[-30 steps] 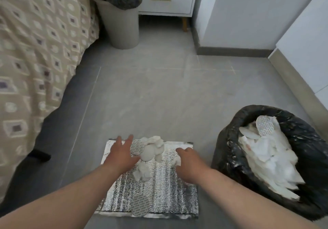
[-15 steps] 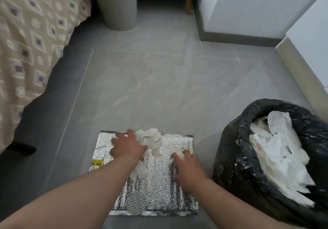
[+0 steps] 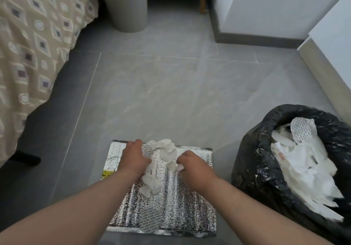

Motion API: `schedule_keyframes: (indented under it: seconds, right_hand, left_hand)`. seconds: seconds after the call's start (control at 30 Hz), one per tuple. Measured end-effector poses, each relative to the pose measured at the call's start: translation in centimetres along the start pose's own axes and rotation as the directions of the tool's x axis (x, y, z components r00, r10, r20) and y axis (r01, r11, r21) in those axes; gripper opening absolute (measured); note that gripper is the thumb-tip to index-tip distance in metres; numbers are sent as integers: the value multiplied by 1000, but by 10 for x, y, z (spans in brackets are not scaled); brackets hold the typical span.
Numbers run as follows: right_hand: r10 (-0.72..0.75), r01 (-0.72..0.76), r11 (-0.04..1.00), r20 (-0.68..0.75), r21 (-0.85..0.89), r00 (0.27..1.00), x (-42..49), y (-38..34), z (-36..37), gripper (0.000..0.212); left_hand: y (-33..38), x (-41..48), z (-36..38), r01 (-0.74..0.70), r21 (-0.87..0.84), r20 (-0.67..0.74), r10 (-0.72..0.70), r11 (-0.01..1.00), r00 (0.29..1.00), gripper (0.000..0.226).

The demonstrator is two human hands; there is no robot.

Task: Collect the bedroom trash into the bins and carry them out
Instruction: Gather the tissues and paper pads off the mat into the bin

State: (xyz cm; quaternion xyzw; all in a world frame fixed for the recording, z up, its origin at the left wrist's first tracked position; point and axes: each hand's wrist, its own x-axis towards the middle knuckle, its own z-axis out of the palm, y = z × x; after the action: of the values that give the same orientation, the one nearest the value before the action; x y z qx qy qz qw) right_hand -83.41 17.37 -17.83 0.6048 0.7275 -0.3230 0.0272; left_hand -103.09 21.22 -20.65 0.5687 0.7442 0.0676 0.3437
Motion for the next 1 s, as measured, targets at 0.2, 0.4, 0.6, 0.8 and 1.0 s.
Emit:
schedule_keyframes:
  seconds: [0.2, 0.4, 0.6, 0.8, 1.0]
  right_hand:
    - [-15, 26, 996, 137, -81, 990, 38, -32, 2, 75]
    - [53, -27, 988, 168, -154, 984, 47, -41, 12, 79]
    - [-29, 31, 983, 16, -179, 999, 42, -37, 15, 33]
    - [-19, 12, 994, -67, -106, 998, 40, -27, 21, 19]
    - [124, -95, 982, -178, 163, 976, 32, -27, -2, 22]
  left_hand:
    - [-8, 3, -1, -28, -33, 7, 29, 999, 1000, 38]
    - [-15, 1, -3, -49, -119, 8, 50, 992, 999, 35]
    - [-19, 0, -5, -68, -170, 1, 70, 983, 998, 31]
    - [-18, -2, -13, 29, -303, 16, -25, 953, 1000, 36]
    - [-9, -7, -37, 149, -628, 50, -151, 764, 987, 39]
